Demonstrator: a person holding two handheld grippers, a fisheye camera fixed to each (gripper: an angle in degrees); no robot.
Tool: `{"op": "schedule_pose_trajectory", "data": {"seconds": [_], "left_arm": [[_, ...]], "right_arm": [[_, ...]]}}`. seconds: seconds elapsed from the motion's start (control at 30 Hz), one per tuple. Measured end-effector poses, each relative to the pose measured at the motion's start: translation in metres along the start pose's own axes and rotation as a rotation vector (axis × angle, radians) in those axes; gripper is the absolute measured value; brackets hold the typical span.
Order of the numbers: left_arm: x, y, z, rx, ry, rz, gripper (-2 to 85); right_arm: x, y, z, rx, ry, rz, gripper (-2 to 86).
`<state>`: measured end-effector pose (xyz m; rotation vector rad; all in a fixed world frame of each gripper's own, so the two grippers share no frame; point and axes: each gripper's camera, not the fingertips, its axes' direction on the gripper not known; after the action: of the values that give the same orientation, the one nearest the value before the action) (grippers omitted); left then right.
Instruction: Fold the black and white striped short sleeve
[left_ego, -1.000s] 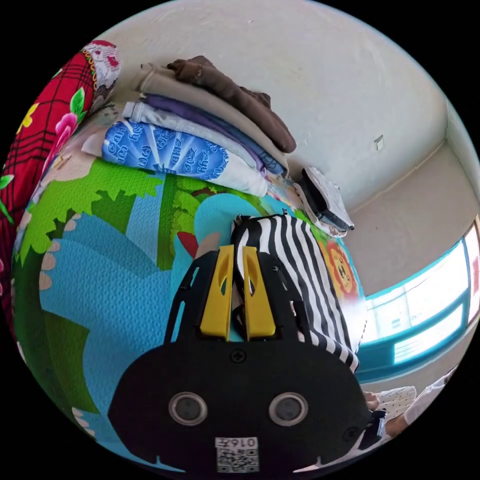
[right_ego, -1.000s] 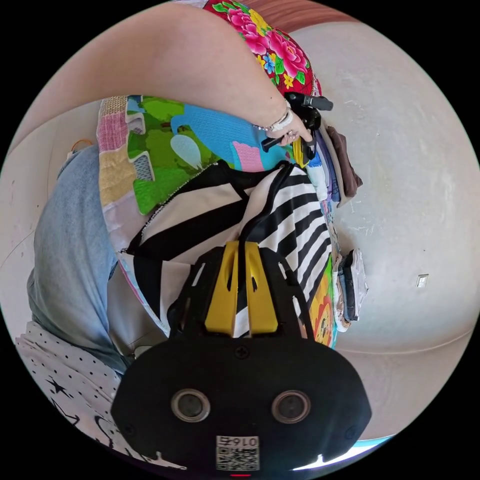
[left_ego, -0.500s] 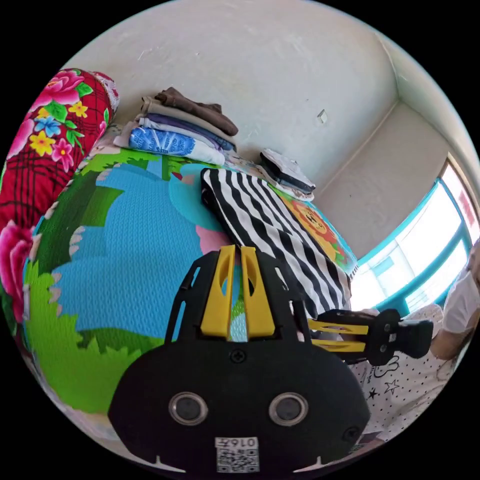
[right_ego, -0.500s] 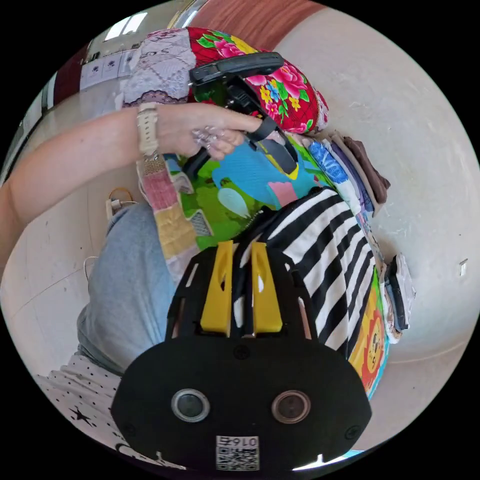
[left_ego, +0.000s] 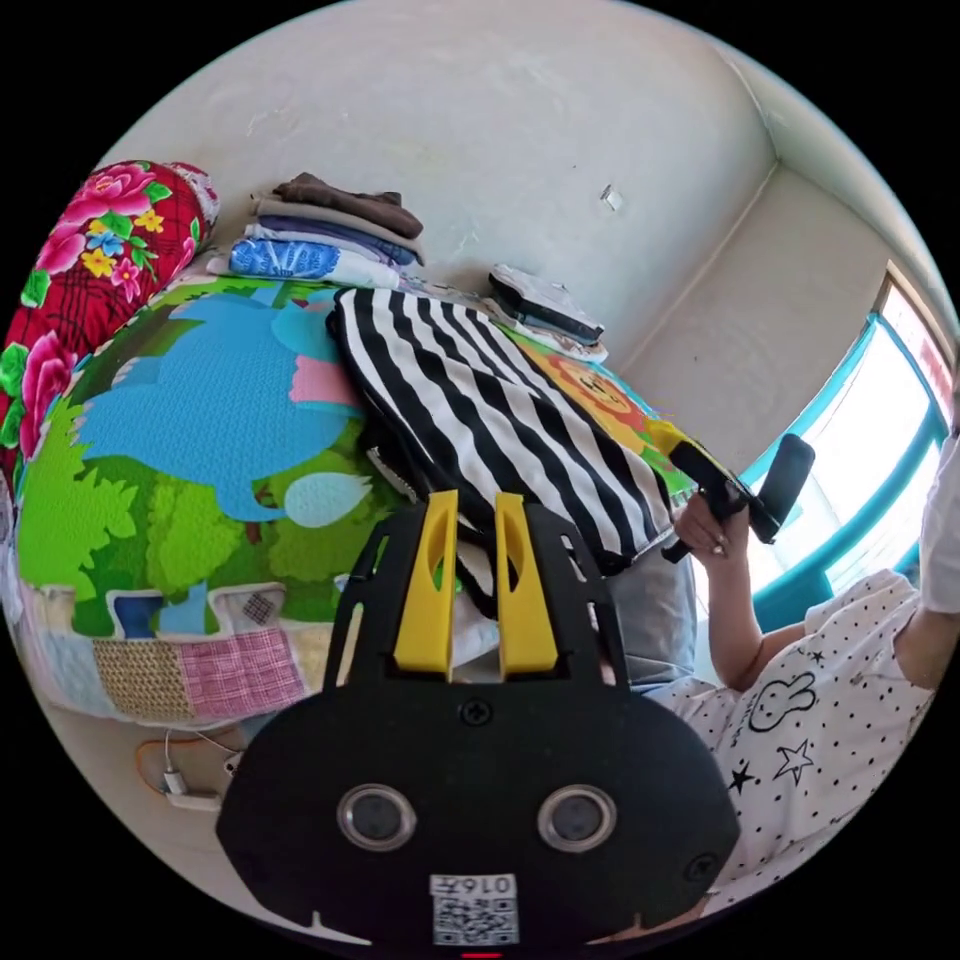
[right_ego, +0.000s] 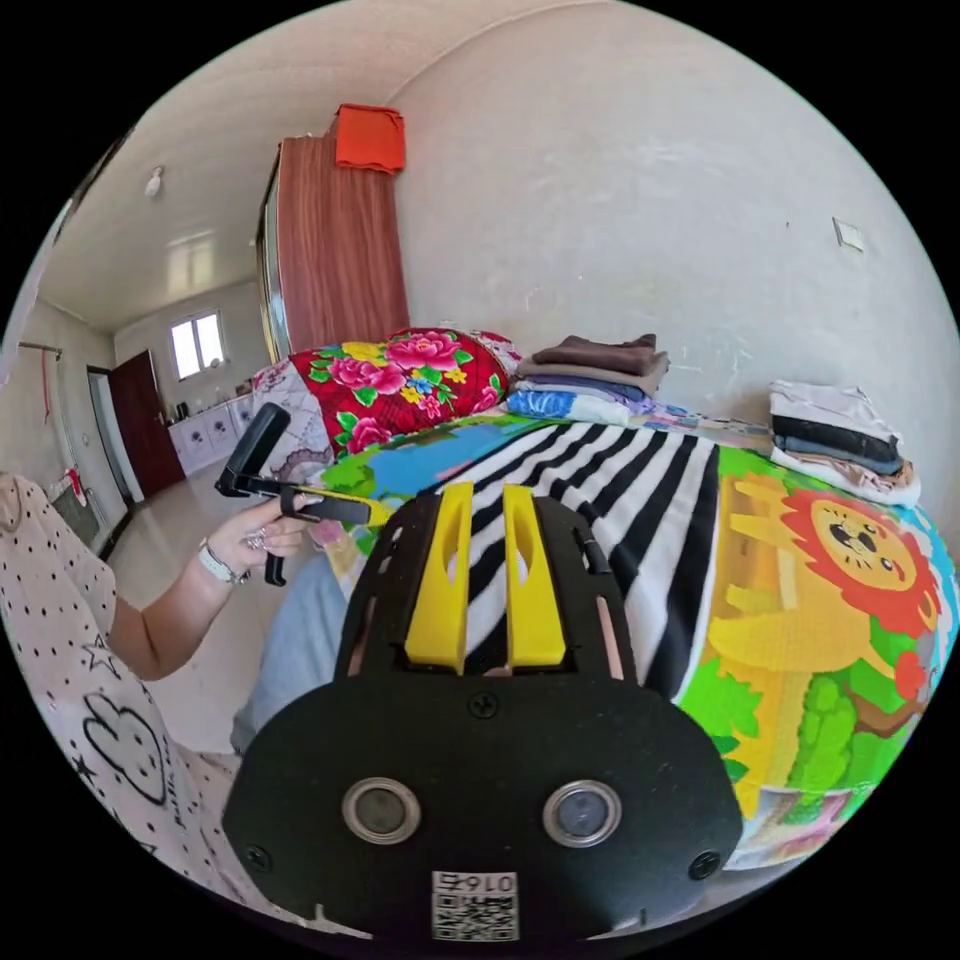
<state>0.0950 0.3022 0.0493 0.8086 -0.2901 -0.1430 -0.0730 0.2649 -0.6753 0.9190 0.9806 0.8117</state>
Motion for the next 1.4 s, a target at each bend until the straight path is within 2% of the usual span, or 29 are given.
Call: {"op": "schedule_pose_trajectory", "data": {"seconds": [0.1, 0.2, 0.4, 0.5, 0.63, 0.9, 1.03, 1.4], "left_arm": [[0.018, 0.003, 0.005, -0.020, -0.007, 0.003, 5.6], [0.019, 0.005, 0.013, -0.057, -0.094, -0.049, 5.5], [0.014, 0.016, 0.011, -0.028, -0.035, -0.110, 1.3], [0.013, 0.021, 0.010, -0.020, 0.032, -0.121, -0.6], [0.015, 0.027, -0.004, 0.017, 0.040, -0.115, -0.8], [0.023, 0.045, -0.005, -0.056, 0.025, -0.120, 3.3], [0.020, 0.050, -0.001, -0.043, 0.051, -0.156, 1.8], [0.022, 0.072, -0.023, 0.075, 0.185, -0.173, -0.9]], "right_arm": [[0.000, 0.031, -0.004, -0.067, 0.070, -0.034, 5.3], [-0.025, 0.060, 0.009, -0.135, 0.126, -0.128, 7.4], [-0.093, 0.110, 0.055, -0.246, 0.169, -0.388, 9.2], [-0.115, 0.129, 0.076, -0.267, 0.218, -0.460, 6.1], [-0.119, 0.137, 0.083, -0.253, 0.171, -0.393, 1.1], [-0.146, 0.163, 0.098, -0.251, 0.190, -0.478, 6.4], [-0.157, 0.178, 0.122, -0.289, 0.215, -0.465, 4.7], [-0.176, 0.195, 0.120, -0.220, 0.232, -0.454, 1.3]]}}
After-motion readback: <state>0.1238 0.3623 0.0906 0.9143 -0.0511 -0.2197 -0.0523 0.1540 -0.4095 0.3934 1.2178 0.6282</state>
